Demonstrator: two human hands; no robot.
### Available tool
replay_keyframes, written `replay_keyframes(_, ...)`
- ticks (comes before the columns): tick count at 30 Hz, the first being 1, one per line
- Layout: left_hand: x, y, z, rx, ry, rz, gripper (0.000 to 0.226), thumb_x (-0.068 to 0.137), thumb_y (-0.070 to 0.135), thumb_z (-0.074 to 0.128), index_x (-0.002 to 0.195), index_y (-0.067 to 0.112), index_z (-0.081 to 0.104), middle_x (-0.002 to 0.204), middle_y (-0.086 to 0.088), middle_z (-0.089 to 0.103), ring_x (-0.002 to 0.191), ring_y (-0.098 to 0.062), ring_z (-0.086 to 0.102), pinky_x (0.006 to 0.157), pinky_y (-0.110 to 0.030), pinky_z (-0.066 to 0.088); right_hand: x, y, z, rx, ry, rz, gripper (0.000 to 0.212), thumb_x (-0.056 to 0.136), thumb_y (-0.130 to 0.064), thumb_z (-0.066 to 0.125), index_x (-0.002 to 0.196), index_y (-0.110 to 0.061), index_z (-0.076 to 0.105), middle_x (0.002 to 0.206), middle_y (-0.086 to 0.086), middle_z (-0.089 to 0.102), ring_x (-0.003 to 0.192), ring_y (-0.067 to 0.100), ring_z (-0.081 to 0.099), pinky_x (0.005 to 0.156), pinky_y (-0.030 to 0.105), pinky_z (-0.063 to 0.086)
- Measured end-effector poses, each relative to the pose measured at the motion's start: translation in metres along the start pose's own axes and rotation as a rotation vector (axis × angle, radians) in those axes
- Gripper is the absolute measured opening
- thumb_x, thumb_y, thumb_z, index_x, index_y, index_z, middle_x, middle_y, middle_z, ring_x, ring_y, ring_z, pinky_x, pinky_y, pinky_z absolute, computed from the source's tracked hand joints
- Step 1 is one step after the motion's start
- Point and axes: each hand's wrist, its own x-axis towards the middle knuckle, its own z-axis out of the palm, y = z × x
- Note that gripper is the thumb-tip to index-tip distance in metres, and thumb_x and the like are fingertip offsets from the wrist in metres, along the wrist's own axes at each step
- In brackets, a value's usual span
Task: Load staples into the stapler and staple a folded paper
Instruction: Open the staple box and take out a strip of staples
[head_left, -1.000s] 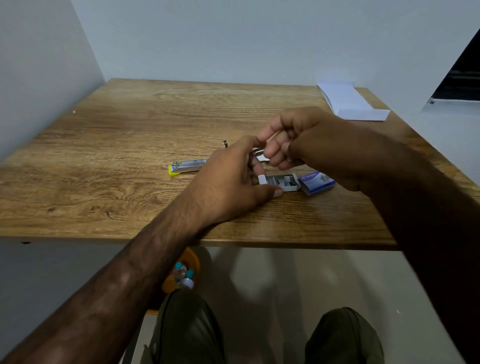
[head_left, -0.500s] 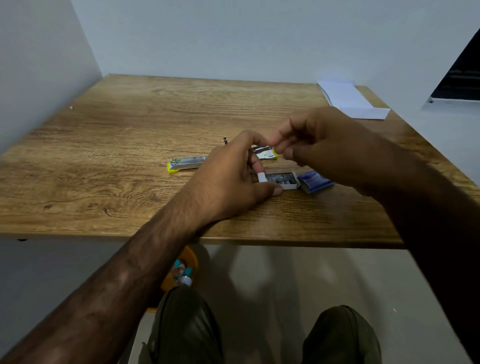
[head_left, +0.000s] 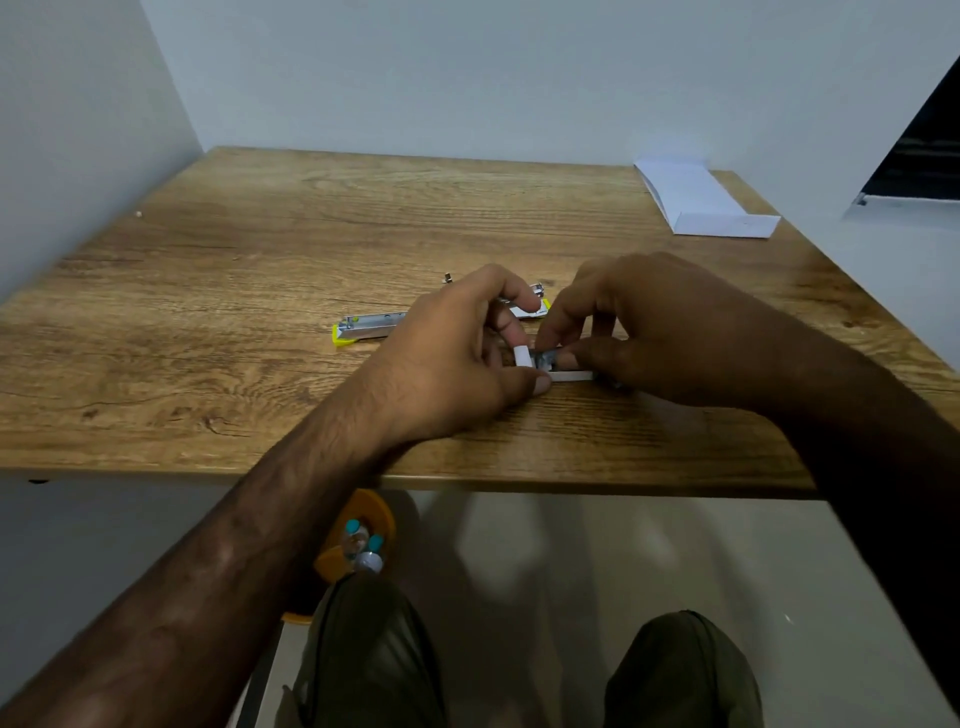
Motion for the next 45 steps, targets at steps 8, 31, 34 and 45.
replay_keyframes(8,-0.002,-0.001,-0.006,-0.022,-0.025,-0.036,0.027,0.074,0.019,0.089,0.097,0.025,0.076,0.063,0.01,0.069,0.052,-0.002,0.061,0.057,-0.018,0.047,0.0,0.005,-0.001,0.195,0.12,0.035,0.008,0.086,-0.029,0.077,0.09,-0.035,0.078,0.073,-0.018,0.073,0.065,0.004,0.07,0.063,0.018,0.048)
replay_keyframes(31,-0.001,-0.003,-0.005,-0.186,0.004,-0.049,0.058,0.065,0.004,0.092,0.115,0.017,0.066,0.084,-0.002,0.077,0.064,-0.011,0.069,0.073,-0.039,0.062,0.009,-0.007,0.004,0.168,0.023,0.101,0.007,0.081,-0.038,0.081,0.086,-0.033,0.082,0.069,-0.013,0.073,0.059,-0.011,0.06,0.066,0.029,0.053)
replay_keyframes(34,-0.002,-0.004,-0.006,-0.183,-0.005,-0.033,0.053,0.065,0.004,0.092,0.11,0.017,0.067,0.084,-0.001,0.077,0.064,-0.009,0.069,0.07,-0.036,0.063,0.006,-0.005,0.001,0.23,-0.005,0.092,0.006,0.085,-0.031,0.079,0.089,-0.036,0.081,0.072,-0.013,0.075,0.063,-0.002,0.065,0.065,0.032,0.058)
replay_keyframes(45,-0.003,-0.001,-0.005,-0.014,0.003,-0.028,0.028,0.07,0.019,0.092,0.095,0.025,0.079,0.058,0.018,0.065,0.053,0.001,0.061,0.056,-0.011,0.046,-0.003,-0.004,-0.009,0.069,-0.021,0.163,0.005,0.084,-0.038,0.078,0.08,-0.036,0.079,0.065,-0.033,0.067,0.062,-0.015,0.06,0.048,0.006,0.039)
